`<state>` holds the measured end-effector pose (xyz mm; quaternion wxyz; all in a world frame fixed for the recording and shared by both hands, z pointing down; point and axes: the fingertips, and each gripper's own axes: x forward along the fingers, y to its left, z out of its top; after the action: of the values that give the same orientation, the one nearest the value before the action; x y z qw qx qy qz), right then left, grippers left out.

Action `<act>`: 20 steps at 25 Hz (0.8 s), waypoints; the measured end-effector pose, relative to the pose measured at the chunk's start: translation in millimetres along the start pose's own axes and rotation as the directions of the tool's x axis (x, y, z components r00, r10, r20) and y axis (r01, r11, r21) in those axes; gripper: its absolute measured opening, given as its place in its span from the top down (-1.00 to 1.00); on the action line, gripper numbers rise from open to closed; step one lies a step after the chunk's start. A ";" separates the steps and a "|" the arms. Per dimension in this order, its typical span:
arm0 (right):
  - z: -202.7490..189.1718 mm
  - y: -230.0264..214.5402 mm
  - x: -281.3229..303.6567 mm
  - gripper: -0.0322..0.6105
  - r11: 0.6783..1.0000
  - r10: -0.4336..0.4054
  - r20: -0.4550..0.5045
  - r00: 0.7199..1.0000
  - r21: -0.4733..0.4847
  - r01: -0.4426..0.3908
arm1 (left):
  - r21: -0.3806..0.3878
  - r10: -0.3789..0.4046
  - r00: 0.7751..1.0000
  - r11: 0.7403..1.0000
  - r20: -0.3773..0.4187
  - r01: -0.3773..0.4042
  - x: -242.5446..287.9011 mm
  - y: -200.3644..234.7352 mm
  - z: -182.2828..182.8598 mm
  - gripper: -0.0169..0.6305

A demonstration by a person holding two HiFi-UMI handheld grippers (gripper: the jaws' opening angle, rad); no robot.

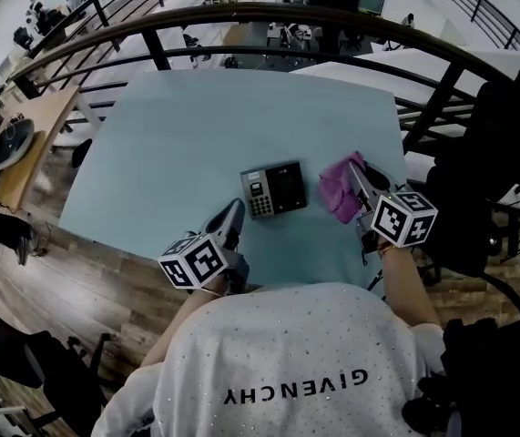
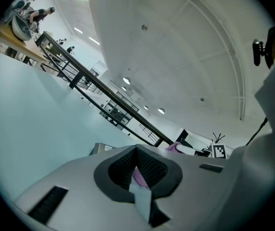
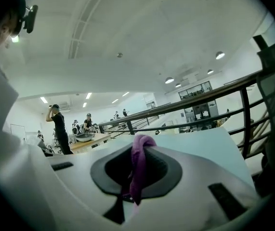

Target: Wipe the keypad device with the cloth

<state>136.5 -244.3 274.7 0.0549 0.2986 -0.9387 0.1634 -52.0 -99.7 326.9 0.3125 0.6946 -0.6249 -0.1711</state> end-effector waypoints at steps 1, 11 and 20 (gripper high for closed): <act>-3.6 2.1 -0.8 0.80 1.000 0.004 -0.010 1.000 -0.010 -0.005 | 0.001 0.000 1.000 1.000 0.002 0.000 0.2 -1.4 -0.4 0.94; -13.4 12.0 0.2 0.80 0.994 0.029 -0.054 0.998 -0.107 -0.034 | 0.024 -0.012 0.999 1.000 0.030 0.011 4.9 -14.0 5.9 0.94; -17.0 3.8 10.1 0.81 0.997 0.029 -0.061 0.998 -0.075 -0.033 | 0.029 0.000 1.000 1.000 0.008 0.000 14.2 -7.1 5.7 0.94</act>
<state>126.2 -241.1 291.6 0.0917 0.2767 -0.9466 0.1373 -47.8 -114.7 320.2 0.3002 0.6983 -0.6286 -0.1647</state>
